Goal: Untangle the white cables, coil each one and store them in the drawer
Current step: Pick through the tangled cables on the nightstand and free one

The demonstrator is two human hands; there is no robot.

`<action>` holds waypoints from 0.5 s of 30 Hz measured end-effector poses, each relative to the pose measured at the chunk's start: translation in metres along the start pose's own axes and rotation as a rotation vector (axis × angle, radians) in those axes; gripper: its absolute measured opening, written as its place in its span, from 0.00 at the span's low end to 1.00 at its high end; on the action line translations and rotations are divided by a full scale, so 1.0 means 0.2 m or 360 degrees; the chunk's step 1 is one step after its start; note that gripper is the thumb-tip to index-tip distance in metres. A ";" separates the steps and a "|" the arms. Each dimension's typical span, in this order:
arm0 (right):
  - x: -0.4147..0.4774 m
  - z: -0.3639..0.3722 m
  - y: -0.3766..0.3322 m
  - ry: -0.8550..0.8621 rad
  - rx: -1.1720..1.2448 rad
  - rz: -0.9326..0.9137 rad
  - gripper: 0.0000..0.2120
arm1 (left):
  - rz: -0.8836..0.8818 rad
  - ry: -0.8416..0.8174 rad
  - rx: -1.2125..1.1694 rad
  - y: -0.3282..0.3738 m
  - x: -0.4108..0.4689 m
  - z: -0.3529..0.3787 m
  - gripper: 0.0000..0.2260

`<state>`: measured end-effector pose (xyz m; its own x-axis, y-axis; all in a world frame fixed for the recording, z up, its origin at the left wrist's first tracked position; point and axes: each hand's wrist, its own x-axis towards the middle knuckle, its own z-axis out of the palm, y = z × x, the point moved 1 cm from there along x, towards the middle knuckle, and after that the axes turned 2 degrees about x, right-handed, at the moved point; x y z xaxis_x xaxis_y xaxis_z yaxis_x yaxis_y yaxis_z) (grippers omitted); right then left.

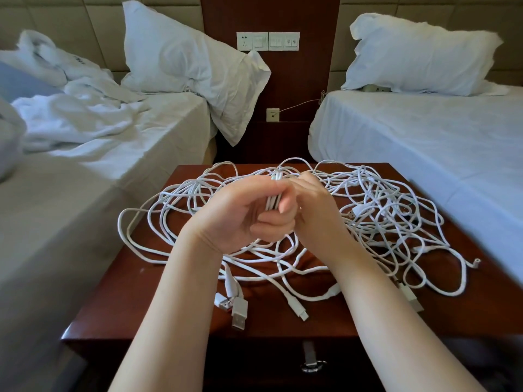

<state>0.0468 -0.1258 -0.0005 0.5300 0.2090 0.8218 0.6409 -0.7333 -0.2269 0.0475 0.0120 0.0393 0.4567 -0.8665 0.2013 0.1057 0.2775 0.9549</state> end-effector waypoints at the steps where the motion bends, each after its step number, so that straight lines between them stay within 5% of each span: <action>1: 0.00 0.01 0.00 -0.0056 -0.0016 0.0079 0.16 | 0.0029 0.0028 -0.0027 0.00 0.00 0.00 0.15; 5: -0.03 0.04 -0.03 -0.0387 -0.0118 0.0280 0.07 | 0.0194 0.0209 -0.0203 0.01 0.03 0.00 0.15; 9: -0.02 0.03 -0.08 -0.0335 -0.0101 -0.0033 0.11 | 0.0361 0.0548 -0.0328 0.01 0.06 -0.02 0.17; 15: -0.07 0.07 -0.02 -0.0372 -0.0159 -0.0037 0.11 | 0.0687 0.1248 -0.0407 0.03 0.07 -0.11 0.16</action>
<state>0.0435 -0.1175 -0.0186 0.6373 0.3617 0.6805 0.6023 -0.7846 -0.1471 0.0743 0.0111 0.0433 0.9583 -0.1648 0.2335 -0.0634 0.6741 0.7359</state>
